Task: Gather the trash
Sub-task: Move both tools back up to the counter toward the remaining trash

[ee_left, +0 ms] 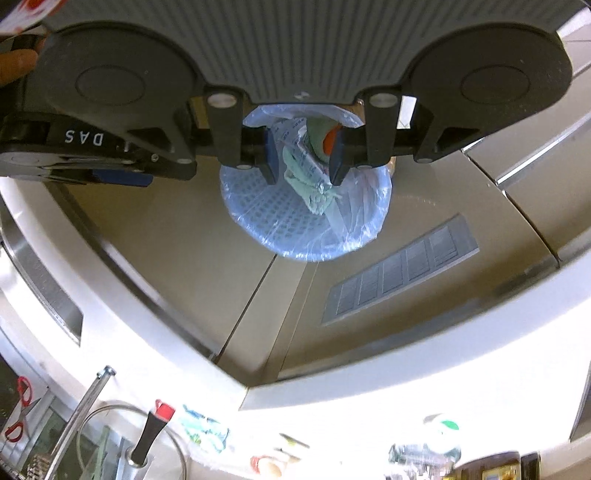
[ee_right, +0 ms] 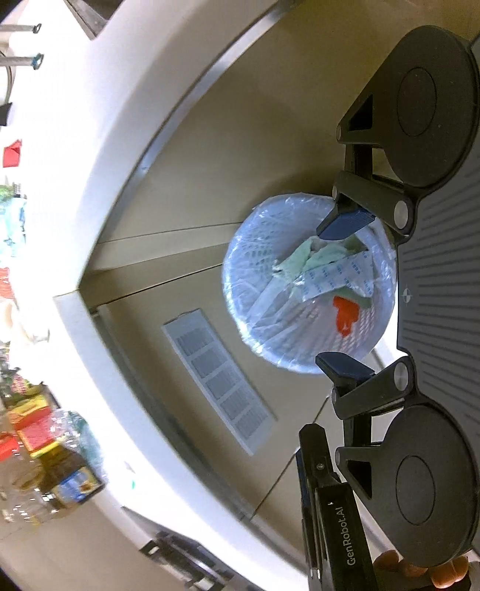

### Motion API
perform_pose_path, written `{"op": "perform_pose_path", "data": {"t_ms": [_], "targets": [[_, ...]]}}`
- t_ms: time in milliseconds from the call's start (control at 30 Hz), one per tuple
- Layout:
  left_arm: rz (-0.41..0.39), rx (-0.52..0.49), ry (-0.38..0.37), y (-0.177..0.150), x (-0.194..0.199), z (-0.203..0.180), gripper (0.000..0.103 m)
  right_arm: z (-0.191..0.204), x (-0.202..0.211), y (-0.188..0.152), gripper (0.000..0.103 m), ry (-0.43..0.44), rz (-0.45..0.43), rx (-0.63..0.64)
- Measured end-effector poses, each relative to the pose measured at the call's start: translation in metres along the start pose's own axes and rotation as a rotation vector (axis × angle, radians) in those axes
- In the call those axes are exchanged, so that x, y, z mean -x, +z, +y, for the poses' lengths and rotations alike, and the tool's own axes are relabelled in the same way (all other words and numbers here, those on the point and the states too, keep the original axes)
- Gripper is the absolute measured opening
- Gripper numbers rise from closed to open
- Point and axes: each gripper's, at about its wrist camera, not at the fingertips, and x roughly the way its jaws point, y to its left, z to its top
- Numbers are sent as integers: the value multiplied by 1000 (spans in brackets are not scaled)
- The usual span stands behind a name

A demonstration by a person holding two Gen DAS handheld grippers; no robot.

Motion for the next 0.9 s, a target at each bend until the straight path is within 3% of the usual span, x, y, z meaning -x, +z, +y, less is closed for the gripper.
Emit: {"op": "perform_pose_path", "data": {"t_ms": [333,533,900], "targets": [[-99,-16,-24,24,37,13,26,-1,35,15,67,81,-100,-136],[-155,-24,-28,37,59,25,27,-5,43,28,67,133,-110,-184],[-230,18,32,63,75,46,30,-7,52,48,67,79,-186,-128]]}}
